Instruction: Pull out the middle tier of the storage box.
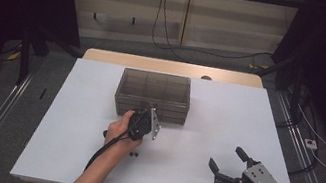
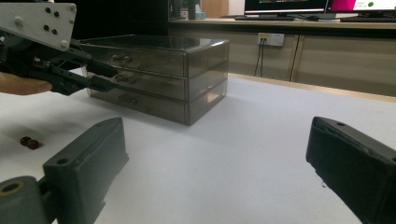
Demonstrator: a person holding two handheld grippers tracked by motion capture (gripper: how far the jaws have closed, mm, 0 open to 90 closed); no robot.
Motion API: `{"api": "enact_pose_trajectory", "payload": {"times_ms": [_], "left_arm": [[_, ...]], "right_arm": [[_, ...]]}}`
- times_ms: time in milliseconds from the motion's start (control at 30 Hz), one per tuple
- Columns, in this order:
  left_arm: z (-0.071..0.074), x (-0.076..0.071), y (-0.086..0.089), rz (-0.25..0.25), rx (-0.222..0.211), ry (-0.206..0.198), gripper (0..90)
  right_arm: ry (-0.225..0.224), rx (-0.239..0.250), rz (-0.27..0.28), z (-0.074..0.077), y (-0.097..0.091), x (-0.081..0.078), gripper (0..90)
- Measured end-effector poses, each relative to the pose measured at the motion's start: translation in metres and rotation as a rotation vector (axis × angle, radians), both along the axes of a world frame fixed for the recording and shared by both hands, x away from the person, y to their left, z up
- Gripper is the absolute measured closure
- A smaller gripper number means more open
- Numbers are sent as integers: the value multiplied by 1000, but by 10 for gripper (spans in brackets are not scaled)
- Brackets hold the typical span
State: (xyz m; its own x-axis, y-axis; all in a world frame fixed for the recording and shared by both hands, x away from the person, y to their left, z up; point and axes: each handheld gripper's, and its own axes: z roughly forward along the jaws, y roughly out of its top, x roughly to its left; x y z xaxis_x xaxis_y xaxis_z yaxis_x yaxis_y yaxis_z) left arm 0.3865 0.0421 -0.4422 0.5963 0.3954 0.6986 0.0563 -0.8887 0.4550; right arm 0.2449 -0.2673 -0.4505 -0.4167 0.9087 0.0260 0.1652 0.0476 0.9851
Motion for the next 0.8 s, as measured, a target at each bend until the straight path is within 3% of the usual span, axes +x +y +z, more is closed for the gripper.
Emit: {"api": "enact_pose_trajectory", "payload": {"times_ms": [67, 267, 367, 567, 600, 800], "left_arm": [[-3, 2, -4, 1, -3, -13, 706], [-3, -2, -13, -19, 50, -63, 700], [-4, -2, -16, -9, 91, -86, 742], [-4, -2, -12, -15, 137, -94, 782], [-5, -1, -11, -17, 122, -91, 789], [-5, -2, -10, -33, 139, -106, 793]], "right_arm": [[0, -1, -1, 0, 0, 0, 43], [2, 2, -3, 0, -1, 0, 43], [0, 3, -3, 1, 0, 0, 43], [0, 1, -1, 0, -1, 0, 43], [0, 3, -3, 0, -1, 0, 43], [-1, 1, -1, 0, 0, 0, 43]]}}
